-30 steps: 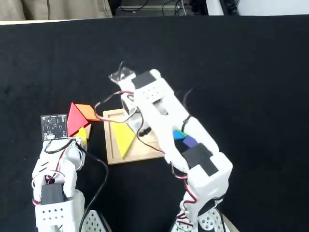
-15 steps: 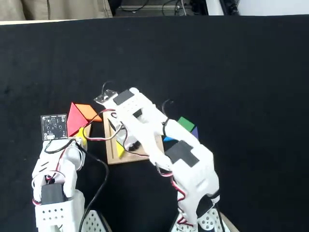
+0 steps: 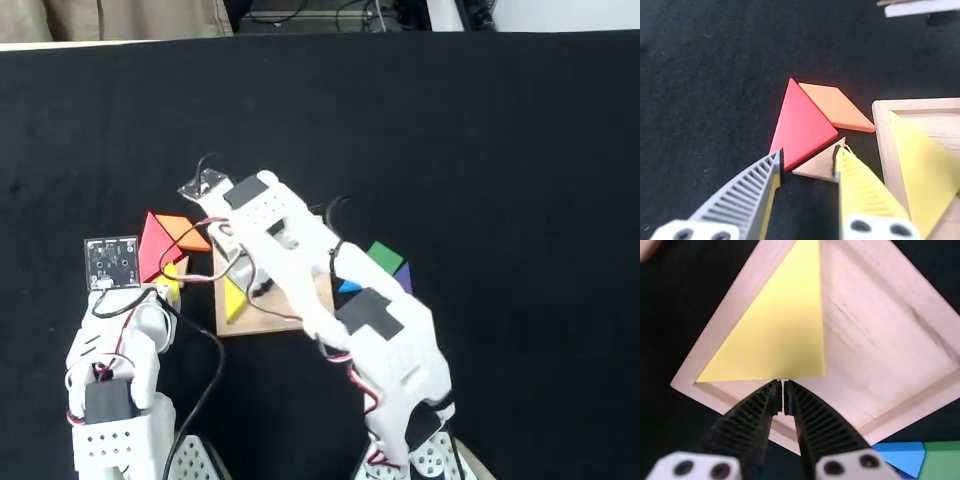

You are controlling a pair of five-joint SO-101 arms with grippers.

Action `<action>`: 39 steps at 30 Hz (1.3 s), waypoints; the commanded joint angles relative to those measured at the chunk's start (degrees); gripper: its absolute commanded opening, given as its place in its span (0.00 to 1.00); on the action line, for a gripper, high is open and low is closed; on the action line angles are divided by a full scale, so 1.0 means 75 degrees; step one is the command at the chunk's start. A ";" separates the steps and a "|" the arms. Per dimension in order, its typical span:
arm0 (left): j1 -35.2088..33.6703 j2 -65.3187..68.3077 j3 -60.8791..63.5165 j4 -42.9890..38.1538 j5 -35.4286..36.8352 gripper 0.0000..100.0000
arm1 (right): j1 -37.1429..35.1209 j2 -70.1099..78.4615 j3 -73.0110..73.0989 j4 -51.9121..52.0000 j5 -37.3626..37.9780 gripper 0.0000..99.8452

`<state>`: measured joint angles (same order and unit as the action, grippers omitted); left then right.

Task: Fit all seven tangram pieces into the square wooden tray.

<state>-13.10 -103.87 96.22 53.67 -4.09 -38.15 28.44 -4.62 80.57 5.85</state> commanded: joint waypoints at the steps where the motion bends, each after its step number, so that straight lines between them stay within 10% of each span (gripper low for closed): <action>1: 0.0006 -0.0047 0.0147 -0.0188 0.0047 0.18 | 0.0621 -0.0522 -0.0440 0.0035 0.0082 0.01; 19: -0.0568 -0.0059 -0.0147 -0.0234 0.0059 0.18 | 0.1840 -0.2561 -0.1155 0.1278 0.0492 0.01; 39: -0.0111 0.0914 -0.4097 0.1899 -0.1571 0.19 | 0.4841 -0.3909 0.4601 -0.5251 -0.0211 0.01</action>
<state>-14.42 -102.81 73.36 67.47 -14.73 -3.87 2.07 29.67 43.82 4.79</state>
